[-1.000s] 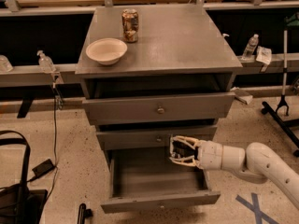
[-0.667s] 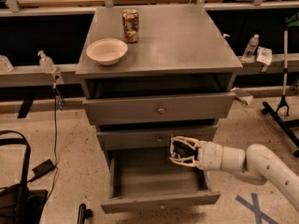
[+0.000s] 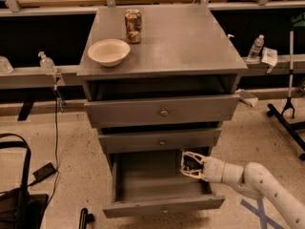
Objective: Place rxbar chocolate into bottom drawer
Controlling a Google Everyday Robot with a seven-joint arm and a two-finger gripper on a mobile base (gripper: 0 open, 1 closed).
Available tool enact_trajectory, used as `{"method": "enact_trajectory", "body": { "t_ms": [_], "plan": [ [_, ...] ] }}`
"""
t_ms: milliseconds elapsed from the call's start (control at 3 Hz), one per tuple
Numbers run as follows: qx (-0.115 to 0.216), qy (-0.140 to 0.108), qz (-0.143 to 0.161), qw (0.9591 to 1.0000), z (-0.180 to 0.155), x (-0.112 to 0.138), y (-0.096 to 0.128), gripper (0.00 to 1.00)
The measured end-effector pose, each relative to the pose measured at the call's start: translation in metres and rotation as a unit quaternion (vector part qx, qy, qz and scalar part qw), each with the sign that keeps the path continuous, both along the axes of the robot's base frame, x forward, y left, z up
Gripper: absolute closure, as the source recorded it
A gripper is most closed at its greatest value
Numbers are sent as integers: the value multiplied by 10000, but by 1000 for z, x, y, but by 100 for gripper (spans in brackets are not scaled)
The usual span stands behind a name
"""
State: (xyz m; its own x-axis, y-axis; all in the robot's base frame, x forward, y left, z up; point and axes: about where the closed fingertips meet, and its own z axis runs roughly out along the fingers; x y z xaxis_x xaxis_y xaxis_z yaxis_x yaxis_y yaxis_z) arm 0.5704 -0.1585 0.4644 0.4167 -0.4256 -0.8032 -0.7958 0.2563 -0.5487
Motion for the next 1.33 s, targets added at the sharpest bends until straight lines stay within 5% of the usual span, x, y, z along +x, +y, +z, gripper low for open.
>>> {"method": "enact_trajectory", "body": {
  "t_ms": [333, 667, 1000, 1333],
  "plan": [
    [-316, 69, -121, 9994, -59, 15, -12, 100],
    [-721, 462, -266, 9960, -101, 21, -18, 100],
    [-719, 1057, -424, 9909, -126, 33, -14, 100],
    [-719, 1057, -424, 9909, -126, 33, -14, 100]
  ]
}}
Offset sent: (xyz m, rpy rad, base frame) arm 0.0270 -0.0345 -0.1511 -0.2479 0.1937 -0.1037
